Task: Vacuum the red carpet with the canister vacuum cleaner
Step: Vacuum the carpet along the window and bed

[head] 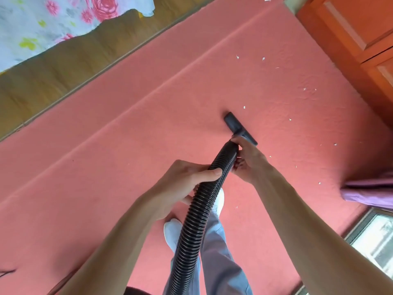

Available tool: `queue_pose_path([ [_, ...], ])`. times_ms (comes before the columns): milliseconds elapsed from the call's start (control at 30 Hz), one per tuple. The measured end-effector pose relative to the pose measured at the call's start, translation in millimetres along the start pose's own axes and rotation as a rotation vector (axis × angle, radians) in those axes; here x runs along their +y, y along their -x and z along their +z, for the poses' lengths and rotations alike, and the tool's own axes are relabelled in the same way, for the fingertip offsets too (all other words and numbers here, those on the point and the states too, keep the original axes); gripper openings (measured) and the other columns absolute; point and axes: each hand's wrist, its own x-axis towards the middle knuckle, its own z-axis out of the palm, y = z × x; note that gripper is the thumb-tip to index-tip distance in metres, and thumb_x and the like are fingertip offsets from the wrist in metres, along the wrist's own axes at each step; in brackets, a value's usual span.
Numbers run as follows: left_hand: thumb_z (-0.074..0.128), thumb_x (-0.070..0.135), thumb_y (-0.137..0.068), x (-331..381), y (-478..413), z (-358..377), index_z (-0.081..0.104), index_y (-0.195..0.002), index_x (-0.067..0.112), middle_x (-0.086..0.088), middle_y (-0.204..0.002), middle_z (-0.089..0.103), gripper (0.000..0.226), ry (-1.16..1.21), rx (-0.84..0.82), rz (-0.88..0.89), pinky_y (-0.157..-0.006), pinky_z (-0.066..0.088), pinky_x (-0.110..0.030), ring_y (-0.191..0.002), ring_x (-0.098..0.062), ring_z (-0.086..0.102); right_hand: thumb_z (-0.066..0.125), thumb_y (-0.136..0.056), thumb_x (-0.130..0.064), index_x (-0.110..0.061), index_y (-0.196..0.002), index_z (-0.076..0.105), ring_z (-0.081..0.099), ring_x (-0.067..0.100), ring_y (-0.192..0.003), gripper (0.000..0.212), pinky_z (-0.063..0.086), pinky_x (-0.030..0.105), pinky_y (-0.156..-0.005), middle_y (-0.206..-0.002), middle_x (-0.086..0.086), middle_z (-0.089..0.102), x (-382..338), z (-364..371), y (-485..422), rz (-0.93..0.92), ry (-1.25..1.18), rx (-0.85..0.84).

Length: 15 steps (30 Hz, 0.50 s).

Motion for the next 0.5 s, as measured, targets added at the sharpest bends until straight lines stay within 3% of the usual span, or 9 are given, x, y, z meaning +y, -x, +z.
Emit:
queue_pose_path([
  [67, 0.07, 0.037, -0.089, 4.4, -16.5, 13.1, 0.08, -0.099, 0.024, -0.001, -0.081, 0.073, 0.019, 0.005, 0.028, -0.003, -0.062, 0.054, -0.025, -0.071, -0.011, 0.069, 0.066, -0.085, -0.025, -0.012, -0.085, 0.053, 0.044, 0.014, -0.058, 0.019, 0.038, 0.027, -0.057, -0.068, 0.005, 0.048, -16.1, -4.7, -14.4, -0.004, 0.051, 0.027],
  [200, 0.07, 0.034, -0.09, 17.5, -56.0, 40.3, 0.079, -0.102, 0.026, 0.0, -0.081, 0.073, 0.017, 0.028, 0.121, -0.008, -0.049, 0.049, -0.016, -0.063, -0.006, 0.066, 0.065, -0.084, -0.025, -0.012, -0.082, 0.053, 0.043, 0.014, -0.053, 0.018, 0.037, 0.026, -0.052, -0.066, 0.005, 0.049, -52.3, -13.6, -44.2, 0.003, 0.154, 0.091],
  [333, 0.071, 0.036, -0.089, 25.8, -90.9, 56.1, 0.076, -0.111, 0.03, 0.001, -0.086, 0.076, 0.023, -0.043, 0.171, -0.001, -0.053, 0.048, -0.017, -0.069, -0.01, 0.068, 0.065, -0.084, -0.026, -0.011, -0.081, 0.053, 0.041, 0.012, -0.05, 0.019, 0.035, 0.024, -0.047, -0.065, 0.004, 0.048, -79.0, -23.3, -69.2, -0.005, 0.251, 0.143],
  [400, 0.072, 0.033, -0.089, 26.2, -94.8, 57.5, 0.078, -0.107, 0.028, 0.0, -0.082, 0.075, 0.02, -0.043, 0.137, -0.033, -0.057, 0.052, -0.022, -0.066, -0.011, 0.067, 0.066, -0.083, -0.027, -0.011, -0.082, 0.054, 0.04, 0.012, -0.048, 0.02, 0.032, 0.022, -0.045, -0.065, 0.003, 0.048, -79.8, -26.5, -73.4, -0.009, 0.261, 0.169],
  [500, 0.075, 0.03, -0.086, 20.1, -81.2, 42.0, 0.079, -0.103, 0.019, -0.007, -0.084, 0.073, 0.021, 0.008, -0.051, -0.1, -0.064, 0.057, -0.031, -0.074, -0.018, 0.067, 0.068, -0.08, -0.029, -0.011, -0.092, 0.058, 0.038, 0.012, -0.046, 0.024, 0.03, 0.021, -0.042, -0.065, 0.003, 0.048, -66.0, -24.2, -63.4, -0.007, 0.288, 0.178],
])
